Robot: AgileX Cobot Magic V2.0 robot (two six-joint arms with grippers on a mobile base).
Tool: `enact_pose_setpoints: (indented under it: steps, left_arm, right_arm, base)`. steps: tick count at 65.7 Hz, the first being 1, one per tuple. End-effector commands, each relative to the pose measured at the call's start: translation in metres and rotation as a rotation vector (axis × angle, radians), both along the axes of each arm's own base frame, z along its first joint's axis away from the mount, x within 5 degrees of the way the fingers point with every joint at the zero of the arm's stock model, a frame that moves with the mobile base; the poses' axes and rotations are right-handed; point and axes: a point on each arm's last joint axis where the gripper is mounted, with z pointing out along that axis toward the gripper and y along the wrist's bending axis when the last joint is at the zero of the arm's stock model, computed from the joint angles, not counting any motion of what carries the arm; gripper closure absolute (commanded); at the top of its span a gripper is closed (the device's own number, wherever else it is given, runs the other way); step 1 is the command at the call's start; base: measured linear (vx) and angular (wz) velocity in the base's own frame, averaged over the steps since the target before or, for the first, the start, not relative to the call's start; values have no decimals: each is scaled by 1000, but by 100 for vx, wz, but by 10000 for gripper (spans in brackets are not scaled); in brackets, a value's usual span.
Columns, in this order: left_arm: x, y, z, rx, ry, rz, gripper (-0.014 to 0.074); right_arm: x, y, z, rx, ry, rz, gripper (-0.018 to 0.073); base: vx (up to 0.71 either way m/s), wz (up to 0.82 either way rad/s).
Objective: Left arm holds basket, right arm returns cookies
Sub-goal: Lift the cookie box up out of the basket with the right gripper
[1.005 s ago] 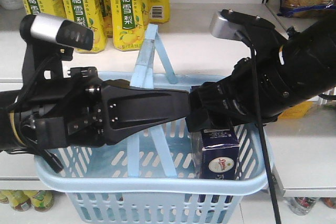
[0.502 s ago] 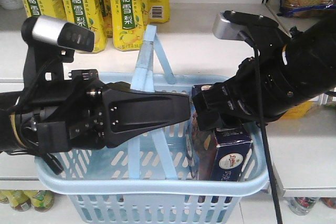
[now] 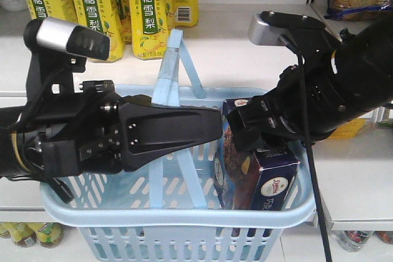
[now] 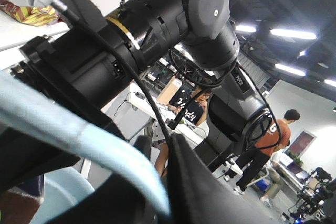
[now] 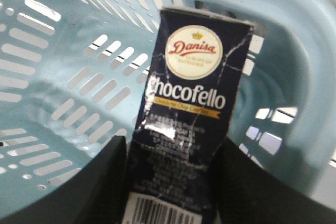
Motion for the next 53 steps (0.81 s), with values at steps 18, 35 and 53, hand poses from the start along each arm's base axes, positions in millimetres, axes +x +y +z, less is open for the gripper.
enact_pose_setpoints:
  steps: [18,35,53]
  left_arm:
    - [-2,7,30,-178,-31,32,594]
    - [-2,7,30,-178,-31,32,594]
    - [-2,7,30,-178,-31,32,594]
  right_arm:
    - [-10,-9,53,41,-176,26,566]
    - [-11,-8,62,75,-200,29,566]
    - [-24,-16,76,111,-258,22,566]
  base:
    - [0,0]
    - [0,0]
    - [0,0]
